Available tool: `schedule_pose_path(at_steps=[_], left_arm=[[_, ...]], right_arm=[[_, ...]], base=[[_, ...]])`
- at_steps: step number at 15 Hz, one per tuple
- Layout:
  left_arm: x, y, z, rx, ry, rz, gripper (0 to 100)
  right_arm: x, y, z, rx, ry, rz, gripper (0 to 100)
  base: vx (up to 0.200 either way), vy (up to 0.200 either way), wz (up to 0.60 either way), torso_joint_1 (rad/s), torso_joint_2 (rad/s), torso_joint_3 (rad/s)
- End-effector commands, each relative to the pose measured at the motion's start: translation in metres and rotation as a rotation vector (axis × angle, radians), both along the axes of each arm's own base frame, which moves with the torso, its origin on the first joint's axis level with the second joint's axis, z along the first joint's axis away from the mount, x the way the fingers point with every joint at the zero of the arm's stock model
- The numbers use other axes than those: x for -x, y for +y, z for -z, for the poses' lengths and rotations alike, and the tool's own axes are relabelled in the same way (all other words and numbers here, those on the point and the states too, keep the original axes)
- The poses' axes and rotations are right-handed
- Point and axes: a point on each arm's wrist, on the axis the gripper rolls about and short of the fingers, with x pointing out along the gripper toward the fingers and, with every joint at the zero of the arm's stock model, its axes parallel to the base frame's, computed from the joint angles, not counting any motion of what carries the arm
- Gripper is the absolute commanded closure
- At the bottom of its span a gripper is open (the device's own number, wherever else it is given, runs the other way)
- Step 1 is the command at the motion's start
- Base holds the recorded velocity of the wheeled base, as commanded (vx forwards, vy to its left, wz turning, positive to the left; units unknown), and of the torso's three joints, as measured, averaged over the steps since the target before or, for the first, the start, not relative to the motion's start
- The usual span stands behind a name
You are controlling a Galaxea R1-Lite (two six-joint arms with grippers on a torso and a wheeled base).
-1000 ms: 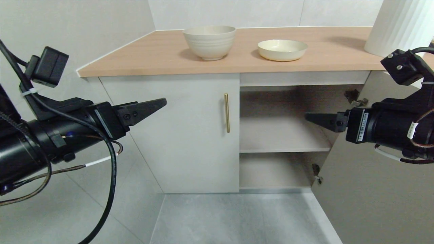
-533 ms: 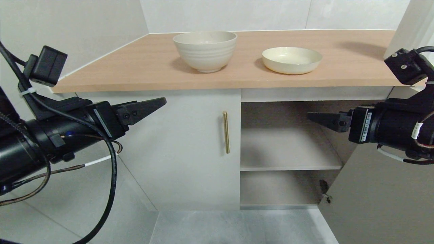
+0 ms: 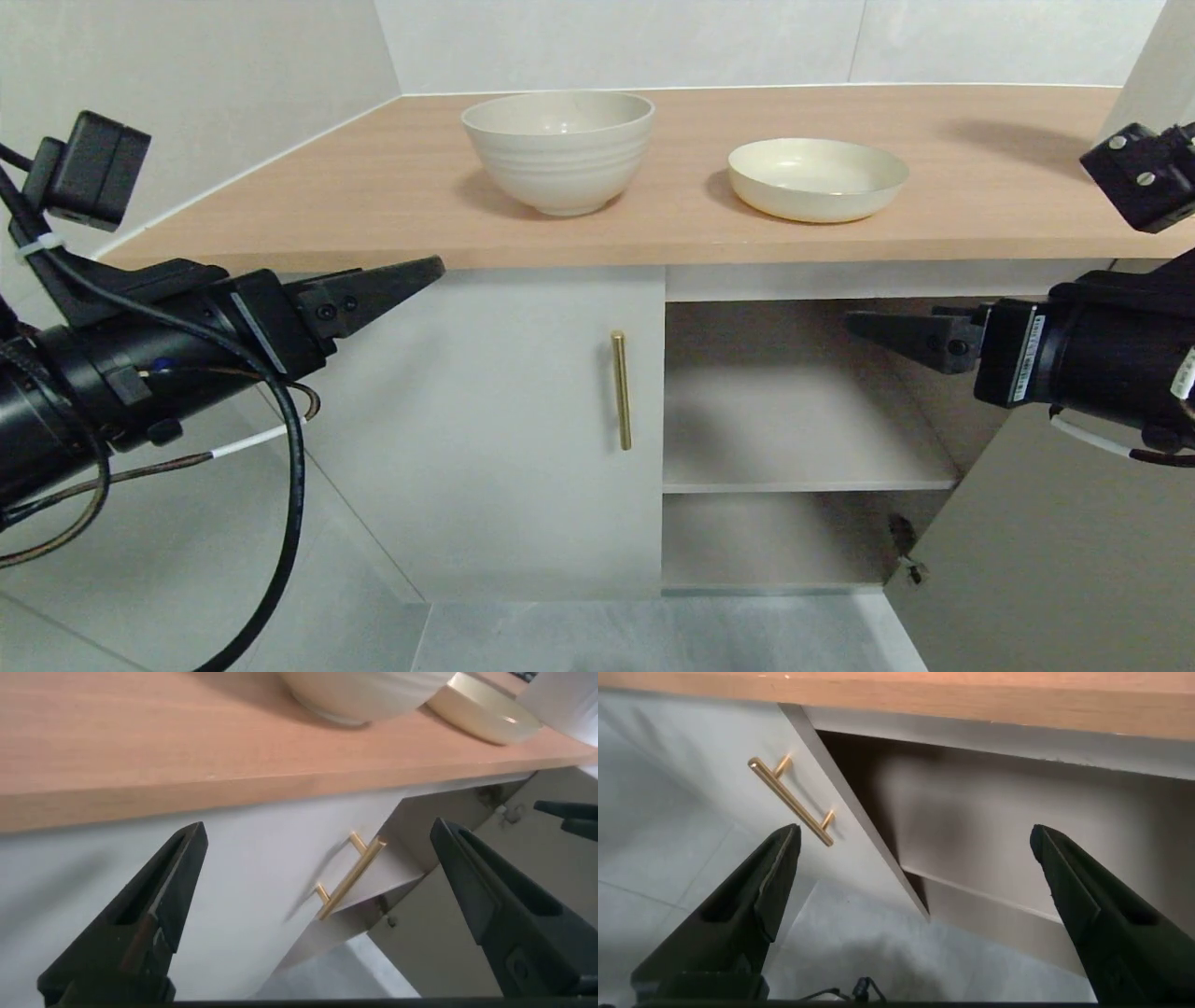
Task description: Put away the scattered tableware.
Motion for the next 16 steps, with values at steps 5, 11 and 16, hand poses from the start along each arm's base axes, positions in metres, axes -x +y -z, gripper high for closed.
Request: schedule_pose_path(at_steps=[5, 11, 16], left_arm=[[0.001, 0.0, 0.0, 0.002, 0.0, 0.002, 0], [0.0, 0.0, 0.0, 0.001, 0.003, 0.004, 0], [-0.003, -0.001, 0.003, -0.002, 0.013, 0.005, 0]], right_arm=[[0.012, -0.007, -0.002, -0.001, -0.053, -0.015, 0], [0.016, -0.009, -0.001, 0.019, -0.069, -0.037, 0], [0.018, -0.01, -0.003, 0.015, -0.077, -0.043, 0]], base=[[0.0, 0.0, 0.0, 0.0, 0.0, 0.0], [0.0, 0.0, 0.0, 0.104, -0.16, -0.156], [0.0, 0.0, 0.0, 0.112, -0.58, -0.254]])
